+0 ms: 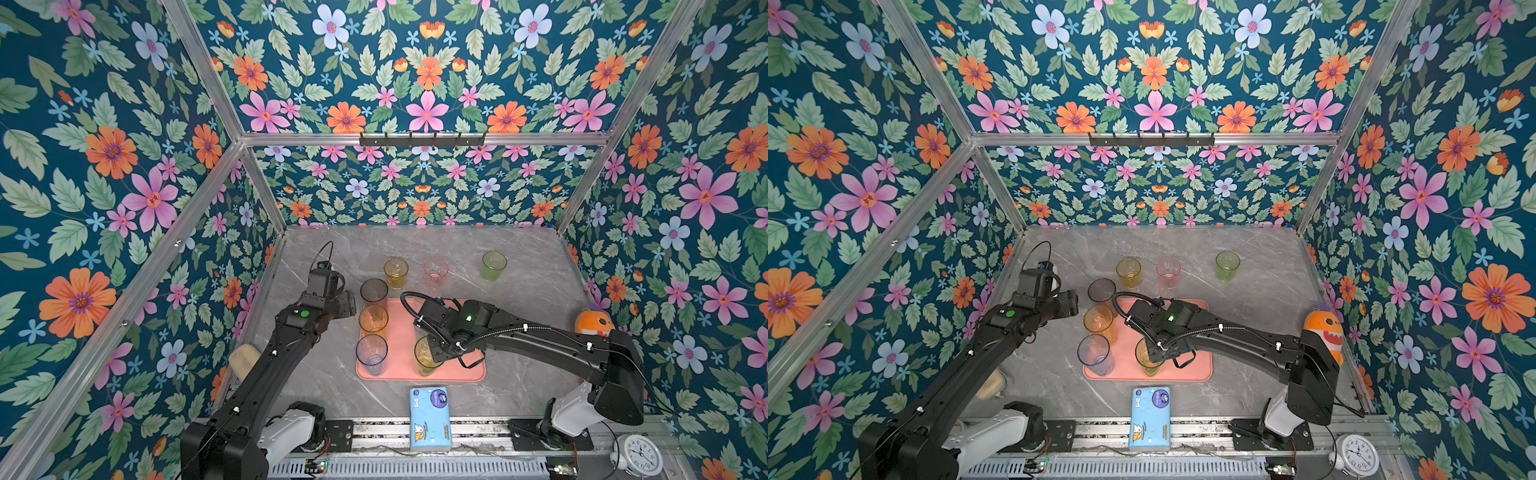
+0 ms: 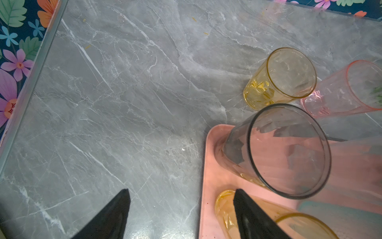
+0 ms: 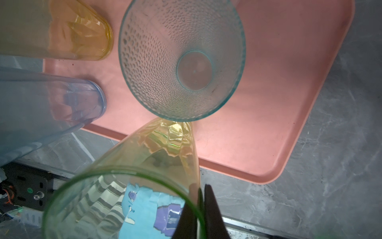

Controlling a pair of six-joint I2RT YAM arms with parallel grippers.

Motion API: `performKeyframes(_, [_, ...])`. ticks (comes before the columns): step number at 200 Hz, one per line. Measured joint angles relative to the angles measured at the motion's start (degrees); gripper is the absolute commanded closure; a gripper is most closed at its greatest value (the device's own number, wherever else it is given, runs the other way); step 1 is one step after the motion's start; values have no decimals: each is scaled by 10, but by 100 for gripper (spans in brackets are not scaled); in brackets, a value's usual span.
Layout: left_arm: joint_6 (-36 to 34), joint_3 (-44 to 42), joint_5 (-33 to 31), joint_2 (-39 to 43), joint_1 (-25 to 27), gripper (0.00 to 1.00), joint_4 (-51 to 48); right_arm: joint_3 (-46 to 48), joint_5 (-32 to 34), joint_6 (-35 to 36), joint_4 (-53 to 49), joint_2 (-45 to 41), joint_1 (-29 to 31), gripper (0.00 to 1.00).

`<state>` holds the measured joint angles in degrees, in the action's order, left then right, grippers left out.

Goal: Place the glasses into the tray
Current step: 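Lower the green cup onto the tray beside the teal frosted cup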

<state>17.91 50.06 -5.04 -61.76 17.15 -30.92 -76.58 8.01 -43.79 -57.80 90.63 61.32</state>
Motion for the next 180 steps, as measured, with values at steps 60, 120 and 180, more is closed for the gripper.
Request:
performKeyframes(60, [0, 0, 0, 0, 0, 18, 0, -16, -1, -5, -25, 19, 1, 100])
performKeyframes(120, [0, 0, 0, 0, 0, 18, 0, -22, -1, -8, -33, 26, 1, 100])
performKeyframes(180, [0, 0, 0, 0, 0, 18, 0, -22, -1, -10, -33, 28, 2, 100])
